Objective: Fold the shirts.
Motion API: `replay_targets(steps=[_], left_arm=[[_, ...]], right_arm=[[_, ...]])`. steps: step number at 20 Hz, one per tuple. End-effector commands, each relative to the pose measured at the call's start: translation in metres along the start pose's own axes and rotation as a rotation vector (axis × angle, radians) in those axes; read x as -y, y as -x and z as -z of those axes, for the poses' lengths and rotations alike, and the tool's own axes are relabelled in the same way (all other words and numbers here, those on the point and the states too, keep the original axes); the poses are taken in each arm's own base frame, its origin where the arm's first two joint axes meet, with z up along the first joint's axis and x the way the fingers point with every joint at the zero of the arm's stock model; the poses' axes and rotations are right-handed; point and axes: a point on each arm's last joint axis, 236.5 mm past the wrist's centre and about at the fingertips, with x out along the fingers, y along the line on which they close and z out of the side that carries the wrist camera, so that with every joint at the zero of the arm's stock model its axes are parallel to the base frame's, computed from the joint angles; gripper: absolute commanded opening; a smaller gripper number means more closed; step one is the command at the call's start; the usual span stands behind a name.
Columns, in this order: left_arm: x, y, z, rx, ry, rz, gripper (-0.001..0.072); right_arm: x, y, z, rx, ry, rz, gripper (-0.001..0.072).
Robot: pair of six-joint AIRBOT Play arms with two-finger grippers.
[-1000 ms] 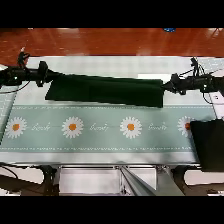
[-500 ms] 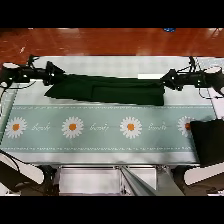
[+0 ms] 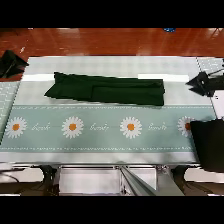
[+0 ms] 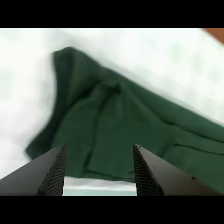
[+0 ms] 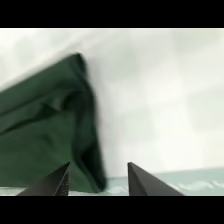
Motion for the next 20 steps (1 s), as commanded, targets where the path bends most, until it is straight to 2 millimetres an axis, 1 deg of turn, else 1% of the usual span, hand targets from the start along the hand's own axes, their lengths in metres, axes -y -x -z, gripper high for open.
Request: replay_targets(steps=[1, 2, 3, 5, 6, 7, 8, 9, 10, 13, 16, 17, 18, 19, 20], left_arm=[[0.012, 0.015, 0.036, 0.122, -0.122, -0.123, 0.0505], [0.021, 0.003, 0.060, 0.116, -0.141, -0.113, 0.0505], [0.028, -0.012, 0.089, 0.091, -0.161, -0.102, 0.0505], [0.035, -0.042, 0.143, -0.004, -0.194, -0.085, 0.0505], [0.037, -0.054, 0.166, -0.058, -0.200, -0.080, 0.0505], [0.038, -0.064, 0.184, -0.100, -0.200, -0.078, 0.0505], [0.040, -0.070, 0.195, -0.128, -0.203, -0.076, 0.0505], [0.042, -0.075, 0.201, -0.143, -0.211, -0.072, 0.0505], [0.045, -0.077, 0.202, -0.143, -0.218, -0.070, 0.0505], [0.049, -0.078, 0.196, -0.120, -0.204, -0.058, 0.0505], [0.054, -0.078, 0.195, -0.113, -0.176, -0.043, 0.0505], [0.056, -0.078, 0.195, -0.112, -0.167, -0.033, 0.0505], [0.058, -0.078, 0.195, -0.112, -0.158, -0.025, 0.0505], [0.061, -0.078, 0.196, -0.111, -0.144, -0.011, 0.0504], [0.065, -0.078, 0.196, -0.110, -0.132, 0.004, 0.0456]], right_arm=[[0.027, -0.017, 0.022, 0.054, -0.088, 0.072, 0.0415], [0.025, -0.031, 0.030, 0.049, -0.104, 0.066, 0.0415], [0.021, -0.042, 0.036, 0.046, -0.106, 0.061, 0.0415], [0.007, -0.062, 0.041, 0.028, -0.081, 0.044, 0.0416], [-0.002, -0.070, 0.043, 0.018, -0.067, 0.025, 0.0416], [-0.008, -0.078, 0.043, 0.005, -0.060, 0.011, 0.0417], [-0.014, -0.086, 0.042, -0.009, -0.053, 0.002, 0.0418], [-0.020, -0.093, 0.041, -0.025, -0.044, -0.005, 0.0419], [-0.025, -0.101, 0.039, -0.036, -0.039, -0.014, 0.0420], [-0.036, -0.128, 0.040, -0.080, -0.056, -0.038, 0.0420], [-0.047, -0.159, 0.055, -0.166, -0.060, -0.048, 0.0417], [-0.059, -0.164, 0.061, -0.197, -0.037, -0.072, 0.0353], [-0.073, -0.164, 0.065, -0.216, 0.010, -0.098, 0.0217], [-0.091, -0.160, 0.065, -0.223, 0.093, -0.133, 0.0021], [-0.107, -0.151, 0.061, -0.221, 0.144, -0.161, 0.0028]])
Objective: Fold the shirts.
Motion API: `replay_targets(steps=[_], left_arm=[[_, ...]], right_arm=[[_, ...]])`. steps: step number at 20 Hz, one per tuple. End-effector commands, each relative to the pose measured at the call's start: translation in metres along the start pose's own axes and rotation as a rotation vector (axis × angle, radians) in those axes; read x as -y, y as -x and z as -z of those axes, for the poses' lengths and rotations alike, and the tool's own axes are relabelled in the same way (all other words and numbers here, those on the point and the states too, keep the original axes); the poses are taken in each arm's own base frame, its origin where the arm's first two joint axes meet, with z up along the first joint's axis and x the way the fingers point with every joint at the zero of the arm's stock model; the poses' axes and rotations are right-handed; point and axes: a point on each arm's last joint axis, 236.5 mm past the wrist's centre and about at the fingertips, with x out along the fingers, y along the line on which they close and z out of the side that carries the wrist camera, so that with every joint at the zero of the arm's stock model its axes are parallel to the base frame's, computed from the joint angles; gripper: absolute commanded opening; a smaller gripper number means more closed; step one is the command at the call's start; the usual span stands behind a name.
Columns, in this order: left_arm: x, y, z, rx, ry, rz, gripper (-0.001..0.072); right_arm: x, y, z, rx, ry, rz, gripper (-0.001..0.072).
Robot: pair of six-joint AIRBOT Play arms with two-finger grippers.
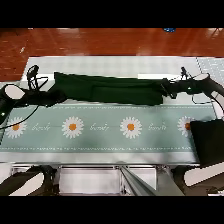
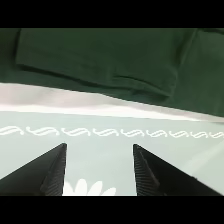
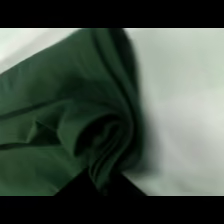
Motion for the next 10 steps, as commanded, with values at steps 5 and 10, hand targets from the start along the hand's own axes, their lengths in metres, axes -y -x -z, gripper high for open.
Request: replay_targets(steps=[5, 10], left_arm=[[0.051, 0.000, -0.001, 0.014, 0.025, 0.180, 0.0018], [0.141, -0.027, 0.003, 0.064, -0.097, 0.343, 0.0017]], right_arm=[[-0.093, 0.091, 0.027, -0.037, 0.340, -0.053, 0.0027], [-0.093, 0.196, 0.075, 0.121, 0.492, 0.174, 0.0027]])
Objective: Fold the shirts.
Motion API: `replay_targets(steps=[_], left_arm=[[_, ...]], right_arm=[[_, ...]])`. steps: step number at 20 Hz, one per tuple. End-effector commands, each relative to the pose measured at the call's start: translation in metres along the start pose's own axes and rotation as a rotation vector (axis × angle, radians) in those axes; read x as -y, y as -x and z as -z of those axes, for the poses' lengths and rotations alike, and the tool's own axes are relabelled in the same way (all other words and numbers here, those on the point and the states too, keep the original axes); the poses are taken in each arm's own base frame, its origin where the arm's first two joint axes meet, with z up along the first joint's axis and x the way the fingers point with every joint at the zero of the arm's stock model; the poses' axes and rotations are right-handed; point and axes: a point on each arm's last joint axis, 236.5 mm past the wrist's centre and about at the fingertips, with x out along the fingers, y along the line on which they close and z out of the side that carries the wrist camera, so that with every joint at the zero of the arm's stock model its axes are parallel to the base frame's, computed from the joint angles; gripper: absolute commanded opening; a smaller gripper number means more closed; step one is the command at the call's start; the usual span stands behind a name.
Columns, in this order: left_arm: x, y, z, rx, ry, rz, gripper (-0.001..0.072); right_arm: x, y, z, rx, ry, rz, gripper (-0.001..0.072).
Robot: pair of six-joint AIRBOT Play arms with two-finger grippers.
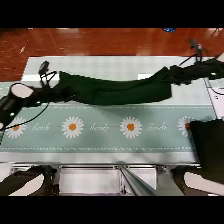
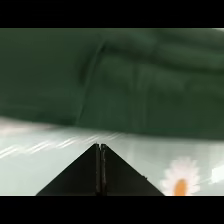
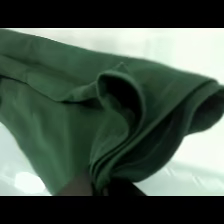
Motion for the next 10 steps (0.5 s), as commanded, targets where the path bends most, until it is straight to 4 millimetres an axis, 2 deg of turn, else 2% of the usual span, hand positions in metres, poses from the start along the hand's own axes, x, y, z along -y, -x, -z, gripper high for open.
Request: replay_targets(steps=[1, 5, 7, 10], left_arm=[[0.053, -0.039, 0.006, -0.014, -0.060, 0.095, 0.0017], [0.126, -0.105, 0.039, -0.202, -0.168, 0.201, 0.0016], [0.160, -0.135, 0.071, -0.322, -0.191, 0.250, 0.0016], [0.204, -0.171, 0.129, -0.468, -0.226, 0.299, 0.0016]], right_arm=[[-0.013, 0.068, 0.034, 0.083, 0.071, 0.130, 0.0027], [-0.046, 0.109, 0.068, 0.186, 0.065, 0.107, 0.0027], [-0.058, 0.125, 0.078, 0.224, 0.067, 0.101, 0.0028], [-0.070, 0.140, 0.087, 0.265, 0.074, 0.090, 0.0028]])
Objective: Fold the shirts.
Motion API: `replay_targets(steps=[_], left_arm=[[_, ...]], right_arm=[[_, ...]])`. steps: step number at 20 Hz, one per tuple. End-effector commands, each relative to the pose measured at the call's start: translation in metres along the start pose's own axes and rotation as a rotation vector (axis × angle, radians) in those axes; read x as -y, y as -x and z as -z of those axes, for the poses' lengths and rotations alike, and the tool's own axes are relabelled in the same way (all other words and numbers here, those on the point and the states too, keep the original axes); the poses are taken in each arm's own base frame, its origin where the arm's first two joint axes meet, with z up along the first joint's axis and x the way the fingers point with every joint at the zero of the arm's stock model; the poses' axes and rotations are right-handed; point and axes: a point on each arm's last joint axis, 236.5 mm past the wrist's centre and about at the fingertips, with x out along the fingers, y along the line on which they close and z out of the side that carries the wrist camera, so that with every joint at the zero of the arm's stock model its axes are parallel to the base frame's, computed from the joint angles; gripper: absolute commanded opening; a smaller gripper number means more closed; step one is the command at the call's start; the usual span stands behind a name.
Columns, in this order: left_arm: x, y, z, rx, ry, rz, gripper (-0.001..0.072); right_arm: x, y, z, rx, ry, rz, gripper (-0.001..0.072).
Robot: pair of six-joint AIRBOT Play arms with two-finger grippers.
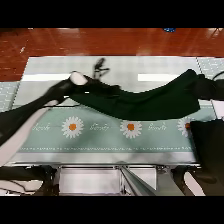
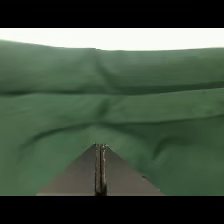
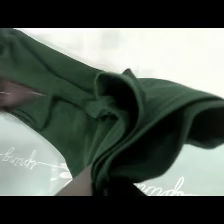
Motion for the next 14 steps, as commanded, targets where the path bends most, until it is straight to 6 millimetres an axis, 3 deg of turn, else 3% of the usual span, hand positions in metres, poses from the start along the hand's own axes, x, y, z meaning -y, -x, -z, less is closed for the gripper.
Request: replay_targets(steps=[1, 5, 7, 10, 12, 14], left_arm=[[0.054, -0.074, 0.048, -0.183, -0.039, 0.079, 0.0016], [0.103, -0.115, 0.108, -0.315, -0.114, 0.130, 0.0017], [0.113, -0.119, 0.109, -0.293, -0.133, 0.137, 0.0016], [0.102, -0.100, 0.070, -0.237, -0.112, 0.138, 0.0016], [0.075, -0.064, 0.030, -0.197, -0.097, 0.111, 0.0016], [0.041, -0.012, -0.008, -0.146, -0.110, 0.046, 0.0016]], right_arm=[[-0.013, 0.023, 0.010, 0.045, -0.005, -0.008, 0.0028], [-0.020, 0.022, 0.008, 0.048, -0.012, -0.040, 0.0028], [-0.020, 0.022, 0.009, 0.046, -0.012, -0.040, 0.0028], [-0.021, 0.022, 0.008, 0.049, -0.013, -0.042, 0.0028], [-0.025, 0.018, 0.008, 0.035, -0.016, -0.064, 0.0028], [-0.042, 0.002, 0.004, 0.011, -0.012, -0.133, 0.0028]])
